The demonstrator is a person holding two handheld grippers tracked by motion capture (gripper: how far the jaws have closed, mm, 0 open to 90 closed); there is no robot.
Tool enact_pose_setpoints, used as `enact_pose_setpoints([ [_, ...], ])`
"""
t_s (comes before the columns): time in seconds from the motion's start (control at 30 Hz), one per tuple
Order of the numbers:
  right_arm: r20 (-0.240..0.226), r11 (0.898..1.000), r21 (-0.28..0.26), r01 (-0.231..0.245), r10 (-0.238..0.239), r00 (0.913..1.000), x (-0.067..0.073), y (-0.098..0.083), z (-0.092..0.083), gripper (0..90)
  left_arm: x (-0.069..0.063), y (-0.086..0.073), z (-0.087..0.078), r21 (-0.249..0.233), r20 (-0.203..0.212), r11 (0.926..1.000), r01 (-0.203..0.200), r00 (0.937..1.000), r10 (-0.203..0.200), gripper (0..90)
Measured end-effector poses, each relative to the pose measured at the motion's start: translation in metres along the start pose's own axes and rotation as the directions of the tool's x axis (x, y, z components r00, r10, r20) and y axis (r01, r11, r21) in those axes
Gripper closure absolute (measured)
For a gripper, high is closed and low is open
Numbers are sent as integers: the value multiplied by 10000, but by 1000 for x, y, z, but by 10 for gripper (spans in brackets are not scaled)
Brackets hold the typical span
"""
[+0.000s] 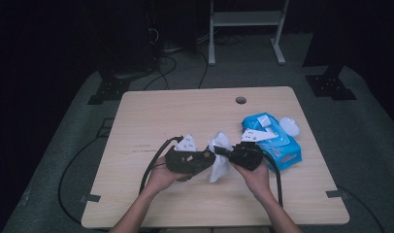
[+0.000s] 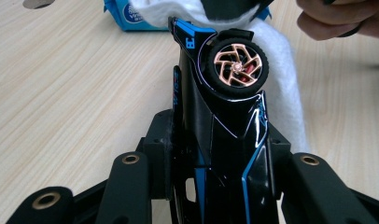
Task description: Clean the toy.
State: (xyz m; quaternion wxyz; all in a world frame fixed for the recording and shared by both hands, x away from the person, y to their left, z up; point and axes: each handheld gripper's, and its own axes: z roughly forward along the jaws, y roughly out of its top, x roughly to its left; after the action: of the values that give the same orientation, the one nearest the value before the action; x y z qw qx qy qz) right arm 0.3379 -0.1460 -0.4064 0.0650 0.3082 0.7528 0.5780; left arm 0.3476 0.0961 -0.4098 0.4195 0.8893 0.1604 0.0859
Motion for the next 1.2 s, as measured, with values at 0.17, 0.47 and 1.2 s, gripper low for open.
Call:
enact_pose_setpoints([
  [0.17,-225,9995,-269,140,-146,9996,3,3,-2,861,0,-3,2,-471,177,9988,94,9998,-86,574],
  [0.47,-258,9997,-247,-52,46,9997,1,3,-4,863,-1,-1,6,-628,309,9980,103,9995,-83,574],
  [1.2,20,9943,391,-992,992,9951,-22,-25,-1,863,2,-9,-2,-1240,397,9909,518,9981,-472,575],
])
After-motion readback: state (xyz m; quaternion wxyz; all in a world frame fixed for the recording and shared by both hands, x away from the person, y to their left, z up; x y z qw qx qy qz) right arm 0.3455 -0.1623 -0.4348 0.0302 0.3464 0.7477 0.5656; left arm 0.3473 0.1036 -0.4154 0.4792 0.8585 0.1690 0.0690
